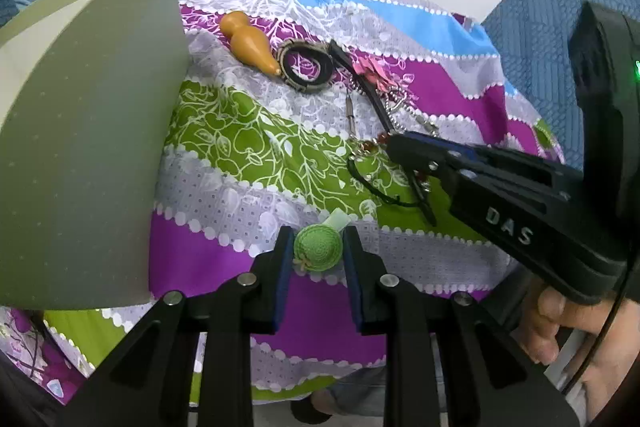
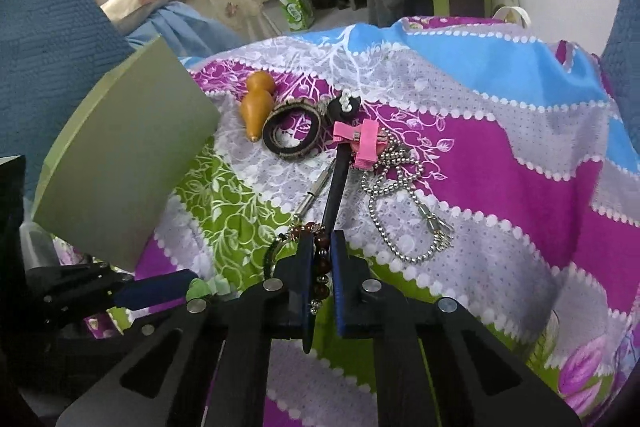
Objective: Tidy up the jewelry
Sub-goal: 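Grasp the green round charm with the left tool while the right tool grasps the red beaded bracelet, then adjust the right tool's grip on the beaded bracelet while the left tool holds the green charm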
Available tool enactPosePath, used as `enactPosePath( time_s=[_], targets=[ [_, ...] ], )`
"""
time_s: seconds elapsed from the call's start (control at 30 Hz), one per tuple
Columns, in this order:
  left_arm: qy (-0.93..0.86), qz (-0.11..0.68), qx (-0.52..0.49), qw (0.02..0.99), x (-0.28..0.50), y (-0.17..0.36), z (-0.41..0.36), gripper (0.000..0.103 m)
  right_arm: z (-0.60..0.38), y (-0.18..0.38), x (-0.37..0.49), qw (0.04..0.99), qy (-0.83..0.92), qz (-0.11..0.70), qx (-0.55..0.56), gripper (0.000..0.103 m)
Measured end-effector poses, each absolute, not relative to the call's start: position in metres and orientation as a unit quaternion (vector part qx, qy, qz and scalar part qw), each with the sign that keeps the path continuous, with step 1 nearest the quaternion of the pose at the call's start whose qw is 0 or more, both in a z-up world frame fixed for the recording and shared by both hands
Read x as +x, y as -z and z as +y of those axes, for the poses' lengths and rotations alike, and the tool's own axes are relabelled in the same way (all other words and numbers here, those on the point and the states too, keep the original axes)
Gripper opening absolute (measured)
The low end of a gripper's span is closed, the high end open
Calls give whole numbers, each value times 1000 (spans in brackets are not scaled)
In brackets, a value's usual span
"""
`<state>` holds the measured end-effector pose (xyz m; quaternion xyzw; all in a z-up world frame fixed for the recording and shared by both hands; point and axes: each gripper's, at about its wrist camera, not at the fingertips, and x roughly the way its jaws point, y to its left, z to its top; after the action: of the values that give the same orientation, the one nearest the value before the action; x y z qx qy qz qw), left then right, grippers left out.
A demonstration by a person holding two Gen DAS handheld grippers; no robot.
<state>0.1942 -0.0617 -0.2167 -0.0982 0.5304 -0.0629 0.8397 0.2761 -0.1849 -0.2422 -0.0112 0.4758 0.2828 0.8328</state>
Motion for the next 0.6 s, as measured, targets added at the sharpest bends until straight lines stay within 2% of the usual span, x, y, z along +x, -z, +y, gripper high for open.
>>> enactPosePath(
  time_s=[0.17,0.53,0.6],
  targets=[
    [64,522,-117,842,192,207,-53,25,-196,233,266,838,-266,477,5,7],
    [62,521,-153,837,185,204,-39,25,-202,252,245,797,-261,543,37,8],
    [63,521,-157,837,184,203,-38,25,-199,249,243,798,-269,537,35,12]
  ],
)
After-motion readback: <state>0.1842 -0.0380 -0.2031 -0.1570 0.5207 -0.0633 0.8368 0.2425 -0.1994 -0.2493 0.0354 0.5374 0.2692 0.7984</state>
